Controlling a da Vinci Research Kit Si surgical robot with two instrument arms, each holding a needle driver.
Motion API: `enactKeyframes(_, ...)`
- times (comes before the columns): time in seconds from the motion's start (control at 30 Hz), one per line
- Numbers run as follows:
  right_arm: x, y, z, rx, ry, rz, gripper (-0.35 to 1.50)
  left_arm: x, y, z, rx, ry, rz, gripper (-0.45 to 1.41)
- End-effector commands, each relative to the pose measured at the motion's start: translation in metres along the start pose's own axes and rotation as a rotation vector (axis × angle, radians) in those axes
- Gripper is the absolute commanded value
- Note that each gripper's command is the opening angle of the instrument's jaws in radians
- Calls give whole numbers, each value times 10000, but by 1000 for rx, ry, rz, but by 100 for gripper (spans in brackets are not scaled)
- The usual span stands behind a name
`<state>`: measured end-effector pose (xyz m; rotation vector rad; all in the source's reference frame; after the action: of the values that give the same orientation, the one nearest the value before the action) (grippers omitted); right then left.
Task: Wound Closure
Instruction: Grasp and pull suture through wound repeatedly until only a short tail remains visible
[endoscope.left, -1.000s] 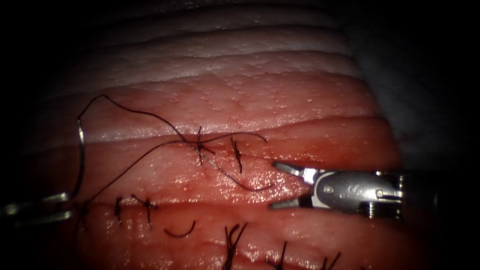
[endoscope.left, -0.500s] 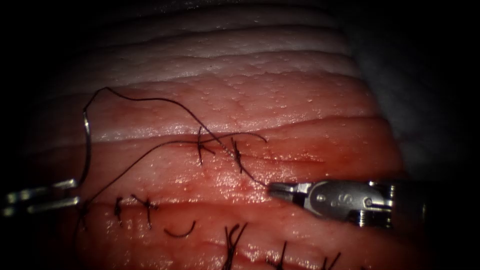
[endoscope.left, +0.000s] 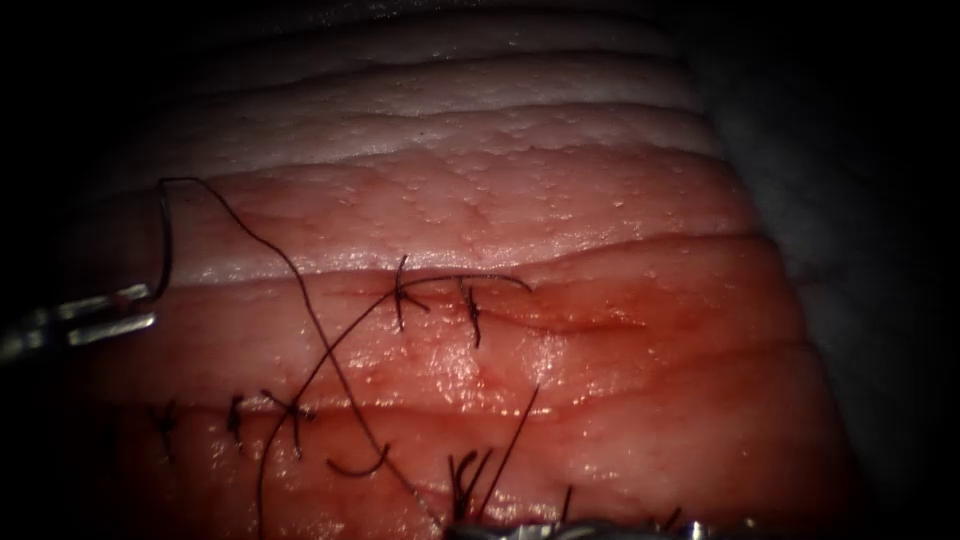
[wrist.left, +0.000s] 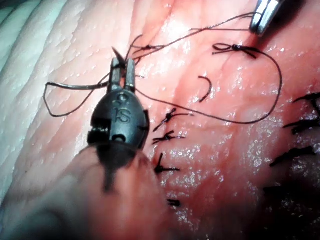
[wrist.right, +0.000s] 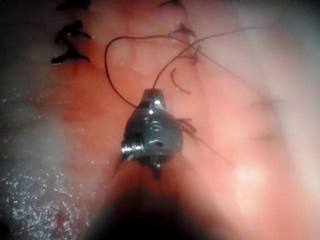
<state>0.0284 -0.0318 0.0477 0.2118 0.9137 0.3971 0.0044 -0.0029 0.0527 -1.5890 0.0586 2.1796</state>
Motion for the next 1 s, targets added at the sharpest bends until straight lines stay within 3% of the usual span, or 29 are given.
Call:
enactKeyframes(0.03, 7, -3, 11, 2, -1, -15, -35, -3, -1, 5, 0, 1, 1, -45)
enactKeyframes(0.1, 7, 11, 13, -10, 32, -112, -35, -3, -4, 1, 6, 3, -2, -45)
enactKeyframes(0.17, 1, 32, 10, -44, 86, -160, 44, -3, -7, -2, 8, 6, -4, -45)
enactKeyframes(0.2, -6, 48, 6, -59, 113, -167, 71, -5, -11, -5, 11, 8, -5, -45)
enactKeyframes(0.23, -6, 48, 6, -59, 113, -167, 71, -5, -11, -5, 11, 8, -5, -45)
enactKeyframes(0.27, -16, 67, 0, -77, 134, -159, 89, -8, -15, -8, 15, 4, -5, -45)
enactKeyframes(0.37, -25, 83, -5, -95, 152, -153, 94, -11, -19, -11, 21, 0, -5, -45)
enactKeyframes(0.5, -50, 116, -5, -126, 154, -146, 93, -22, -33, -17, 51, -23, -7, -45)
enactKeyframes(0.77, -76, 146, 22, -161, 123, -152, 84, -31, -39, -15, 56, -23, -22, -45)
enactKeyframes(0.83, -82, 150, 29, -154, 103, -156, 44, -32, -40, -14, 57, -23, -22, -45)
enactKeyframes(0.9, -86, 151, 32, -144, 80, -154, -23, -33, -40, -14, 57, -23, -22, -45)
enactKeyframes(0.93, -88, 150, 33, -140, 56, -156, -35, -33, -40, -14, 57, -23, -22, -45)
enactKeyframes(1.0, -91, 145, 32, -136, -8, -124, -35, -34, -40, -13, 58, -23, -28, -45)
